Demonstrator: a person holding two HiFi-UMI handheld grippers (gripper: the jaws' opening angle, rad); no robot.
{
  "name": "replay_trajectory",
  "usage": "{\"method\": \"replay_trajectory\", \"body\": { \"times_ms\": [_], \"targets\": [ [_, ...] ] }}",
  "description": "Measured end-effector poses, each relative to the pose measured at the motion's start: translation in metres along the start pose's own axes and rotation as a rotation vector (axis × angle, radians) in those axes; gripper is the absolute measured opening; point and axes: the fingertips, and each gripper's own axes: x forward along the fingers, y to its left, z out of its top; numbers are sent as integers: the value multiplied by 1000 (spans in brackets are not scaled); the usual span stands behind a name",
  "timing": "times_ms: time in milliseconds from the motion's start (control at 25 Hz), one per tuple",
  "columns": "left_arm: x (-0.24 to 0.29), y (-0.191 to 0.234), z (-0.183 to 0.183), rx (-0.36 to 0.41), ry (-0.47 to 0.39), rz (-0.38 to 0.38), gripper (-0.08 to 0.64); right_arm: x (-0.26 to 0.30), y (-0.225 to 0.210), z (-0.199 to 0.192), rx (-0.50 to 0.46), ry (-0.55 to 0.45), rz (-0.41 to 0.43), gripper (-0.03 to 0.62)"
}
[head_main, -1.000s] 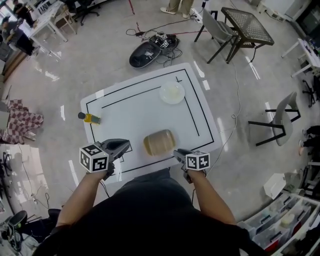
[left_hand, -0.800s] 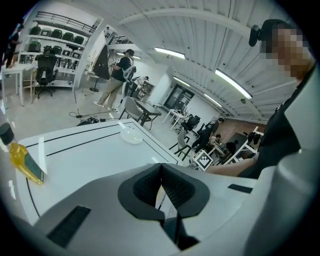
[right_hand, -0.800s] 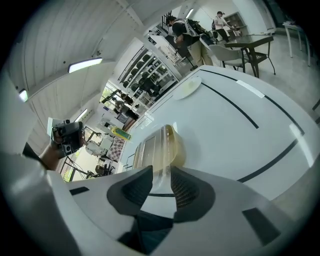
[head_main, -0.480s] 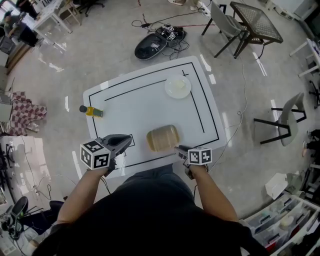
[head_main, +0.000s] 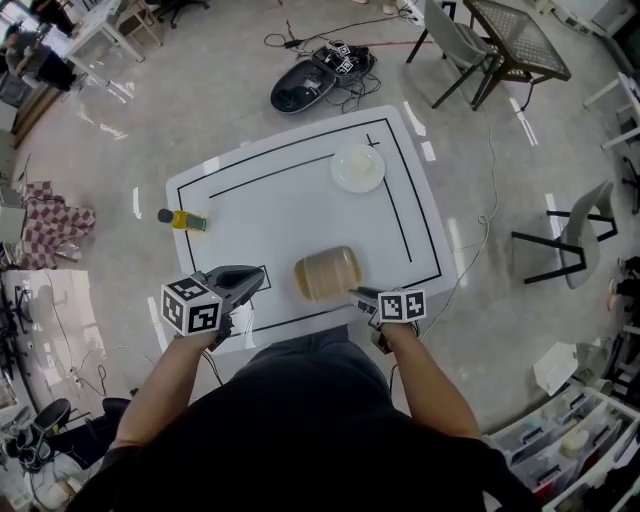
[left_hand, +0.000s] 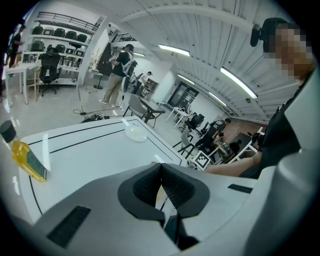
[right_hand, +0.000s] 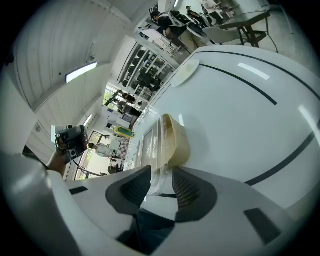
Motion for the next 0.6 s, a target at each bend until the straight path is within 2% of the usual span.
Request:
{"method": "replay_trajectory", "body": {
  "times_ms": [240, 600],
  "targets": [
    [3, -1, 5, 38, -17, 7, 22, 4, -1, -2, 12, 7, 23, 138],
    [4, 1, 2, 35, -15, 9, 21, 7, 1, -4, 14, 21, 45, 110]
  ]
}}
